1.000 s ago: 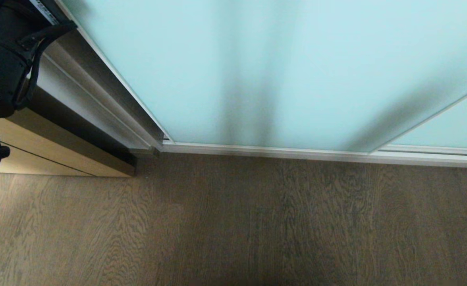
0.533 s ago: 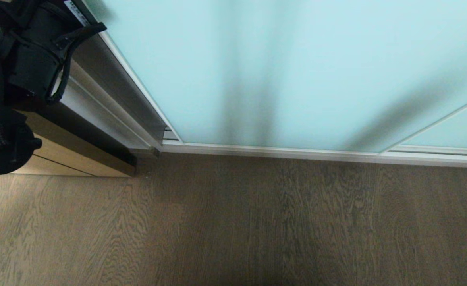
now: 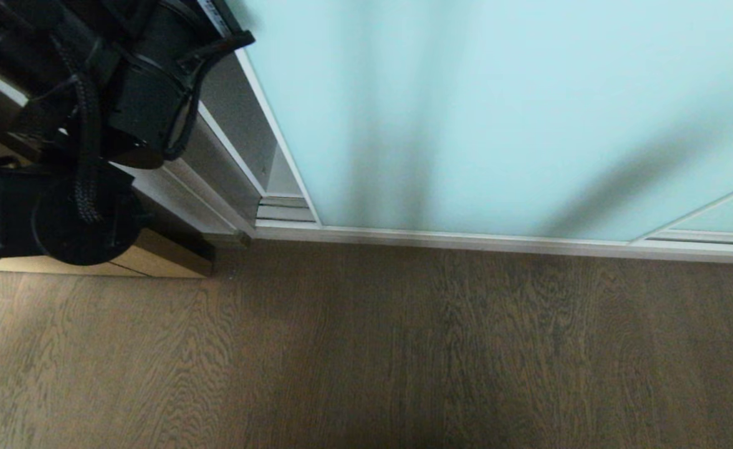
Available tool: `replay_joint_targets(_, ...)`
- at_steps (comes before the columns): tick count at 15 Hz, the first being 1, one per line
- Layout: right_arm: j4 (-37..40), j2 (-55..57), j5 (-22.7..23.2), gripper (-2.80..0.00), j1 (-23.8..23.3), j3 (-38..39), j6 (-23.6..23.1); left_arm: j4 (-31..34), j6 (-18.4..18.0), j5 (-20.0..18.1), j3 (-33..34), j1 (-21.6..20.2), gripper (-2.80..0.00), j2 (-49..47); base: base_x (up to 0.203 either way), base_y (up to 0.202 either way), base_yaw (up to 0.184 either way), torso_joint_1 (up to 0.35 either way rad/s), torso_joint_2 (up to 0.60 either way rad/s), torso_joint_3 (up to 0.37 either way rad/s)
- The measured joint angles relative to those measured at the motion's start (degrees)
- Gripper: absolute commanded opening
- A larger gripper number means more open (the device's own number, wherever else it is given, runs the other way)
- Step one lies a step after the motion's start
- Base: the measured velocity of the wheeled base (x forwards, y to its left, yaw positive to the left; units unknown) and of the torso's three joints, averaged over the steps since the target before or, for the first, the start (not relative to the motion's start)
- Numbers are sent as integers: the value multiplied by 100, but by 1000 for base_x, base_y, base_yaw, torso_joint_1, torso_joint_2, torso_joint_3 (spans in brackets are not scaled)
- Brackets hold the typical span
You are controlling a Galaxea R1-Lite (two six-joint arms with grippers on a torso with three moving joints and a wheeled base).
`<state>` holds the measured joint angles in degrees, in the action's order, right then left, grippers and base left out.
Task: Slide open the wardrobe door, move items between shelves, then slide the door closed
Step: Open the door
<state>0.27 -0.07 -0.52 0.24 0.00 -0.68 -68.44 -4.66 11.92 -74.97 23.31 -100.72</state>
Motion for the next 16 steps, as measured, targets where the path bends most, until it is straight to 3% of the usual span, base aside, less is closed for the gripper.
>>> replay_joint_targets(6, 0, 0, 1, -280, 0, 0, 0, -98, -30, 99, -564, 1246, -280, -774, 0, 0, 0, 0, 0, 0)
replay_joint_targets(9, -1, 0, 0, -280, 0, 0, 0, -267, -69, 257, -793, 1425, -280, -1034, 0, 0, 0, 0, 0, 0)
replay_joint_targets(13, 0, 0, 0, -280, -2, 0, 0, 29, -104, 284, -817, 688, -280, -598, 0, 0, 0, 0, 0, 0)
replay_joint_targets(16, 0, 0, 1, -280, 0, 0, 2, 273, -254, 343, 259, 10, -280, 90, 0, 0, 0, 0, 0, 0)
